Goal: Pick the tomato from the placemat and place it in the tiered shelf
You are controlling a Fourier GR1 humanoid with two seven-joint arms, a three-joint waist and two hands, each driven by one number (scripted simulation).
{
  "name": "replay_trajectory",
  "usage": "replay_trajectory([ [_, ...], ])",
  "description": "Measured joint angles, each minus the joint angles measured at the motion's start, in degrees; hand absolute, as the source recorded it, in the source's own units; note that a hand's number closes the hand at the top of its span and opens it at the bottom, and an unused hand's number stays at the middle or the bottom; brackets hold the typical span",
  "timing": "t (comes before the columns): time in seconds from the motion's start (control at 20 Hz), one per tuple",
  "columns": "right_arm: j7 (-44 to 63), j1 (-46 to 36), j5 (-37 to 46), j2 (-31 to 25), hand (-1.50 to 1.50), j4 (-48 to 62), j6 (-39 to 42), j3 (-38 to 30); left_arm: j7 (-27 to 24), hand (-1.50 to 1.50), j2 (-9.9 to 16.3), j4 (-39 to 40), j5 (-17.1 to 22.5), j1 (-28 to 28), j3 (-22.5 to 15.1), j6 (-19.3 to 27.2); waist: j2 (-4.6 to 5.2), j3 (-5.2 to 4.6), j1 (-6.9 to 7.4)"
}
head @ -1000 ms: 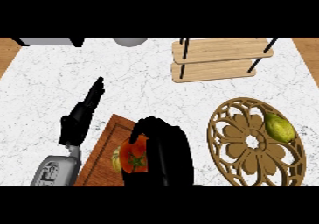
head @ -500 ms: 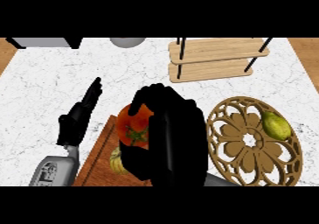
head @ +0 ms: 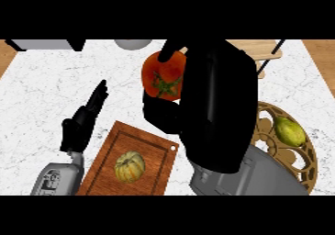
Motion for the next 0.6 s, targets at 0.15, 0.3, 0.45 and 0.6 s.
replay_trajectory([
  [0.15,-1.23,-2.70,-0.01,0.07,1.50,0.90,1.93,-4.16,-0.34,0.00,0.30,0.44,0.04,-0.12,0.31,-0.30,0.04,0.00,0.01],
  [0.3,-2.45,-5.60,0.48,-0.14,1.50,2.25,3.94,-8.56,-0.34,0.00,-0.06,0.00,-0.20,0.20,0.06,-0.03,0.04,0.01,0.04],
  [0.45,-3.75,-7.77,1.92,-0.28,1.50,5.31,4.55,-11.92,-1.02,0.00,0.27,-0.21,0.00,0.77,0.23,-0.57,0.10,0.02,0.20],
  [0.6,-5.13,-9.40,2.74,-0.89,1.50,7.40,5.26,-14.94,-1.04,0.00,0.16,-0.47,0.15,0.99,0.27,-0.77,0.14,0.01,0.23],
])
